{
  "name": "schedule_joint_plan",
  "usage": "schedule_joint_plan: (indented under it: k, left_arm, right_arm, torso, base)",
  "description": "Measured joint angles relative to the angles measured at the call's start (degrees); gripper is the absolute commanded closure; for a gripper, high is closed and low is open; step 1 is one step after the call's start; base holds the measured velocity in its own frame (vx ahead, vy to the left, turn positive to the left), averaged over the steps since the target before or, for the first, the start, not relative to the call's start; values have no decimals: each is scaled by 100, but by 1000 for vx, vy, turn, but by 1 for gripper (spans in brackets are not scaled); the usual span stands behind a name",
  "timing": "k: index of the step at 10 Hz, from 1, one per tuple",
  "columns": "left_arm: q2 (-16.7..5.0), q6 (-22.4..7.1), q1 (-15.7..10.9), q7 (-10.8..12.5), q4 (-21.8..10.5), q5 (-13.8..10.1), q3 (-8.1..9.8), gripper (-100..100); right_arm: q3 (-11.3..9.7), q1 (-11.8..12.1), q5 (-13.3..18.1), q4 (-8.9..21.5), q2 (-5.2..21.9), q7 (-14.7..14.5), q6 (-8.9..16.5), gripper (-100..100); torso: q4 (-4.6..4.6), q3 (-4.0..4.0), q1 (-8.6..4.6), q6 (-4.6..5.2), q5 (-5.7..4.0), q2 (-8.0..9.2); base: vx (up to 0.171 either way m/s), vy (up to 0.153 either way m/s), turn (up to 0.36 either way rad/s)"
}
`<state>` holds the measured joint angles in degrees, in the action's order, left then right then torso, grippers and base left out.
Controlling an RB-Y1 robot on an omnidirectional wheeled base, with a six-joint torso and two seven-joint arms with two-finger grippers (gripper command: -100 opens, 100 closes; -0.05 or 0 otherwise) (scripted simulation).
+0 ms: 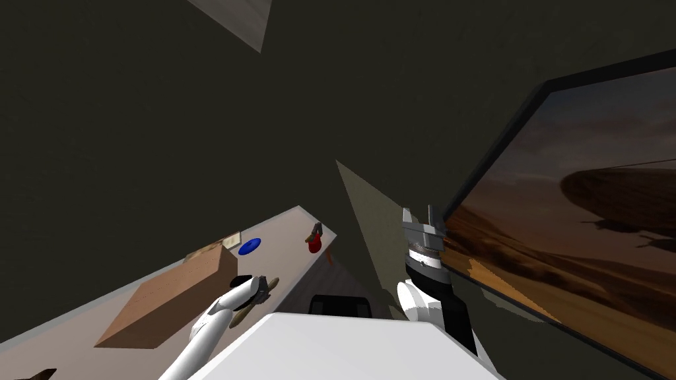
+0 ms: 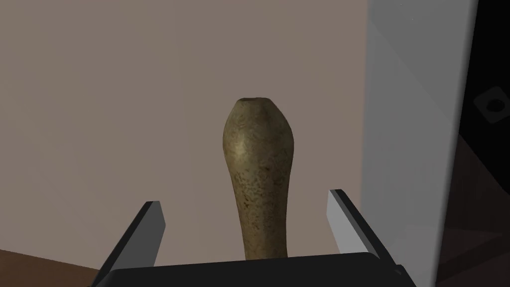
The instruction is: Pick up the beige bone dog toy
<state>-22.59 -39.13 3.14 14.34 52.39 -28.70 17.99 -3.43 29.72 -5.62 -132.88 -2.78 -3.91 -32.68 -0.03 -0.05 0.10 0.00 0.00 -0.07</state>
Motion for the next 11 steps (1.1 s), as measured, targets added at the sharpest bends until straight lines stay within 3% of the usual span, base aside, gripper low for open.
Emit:
schedule_joint_plan:
  k: [5, 6, 7, 11]
  left_arm:
    - [-199, -537, -282, -14, -685, 179, 200, -100]
    - [-204, -548, -286, -23, -699, 179, 203, 0]
    - [-203, -547, -286, -22, -697, 179, 203, -100]
    - [-21, -267, -477, -161, -998, 307, 48, -100]
  right_arm:
    - [0, 0, 0, 0, 0, 0, 0, 0]
    - [0, 0, 0, 0, 0, 0, 0, 0]
    - [0, 0, 0, 0, 0, 0, 0, 0]
    - [1, 1, 0, 0, 0, 0, 0, 0]
  torso:
    - [0, 1, 2, 0, 1, 2]
    - [1, 3, -1, 1, 0, 5]
    - [1, 4, -2, 1, 0, 7]
    - [-3, -8, 10, -1, 3, -15]
  base:
    - [21, 12, 21]
    - [0, 0, 0]
    - [31, 24, 188]
    - [51, 27, 126]
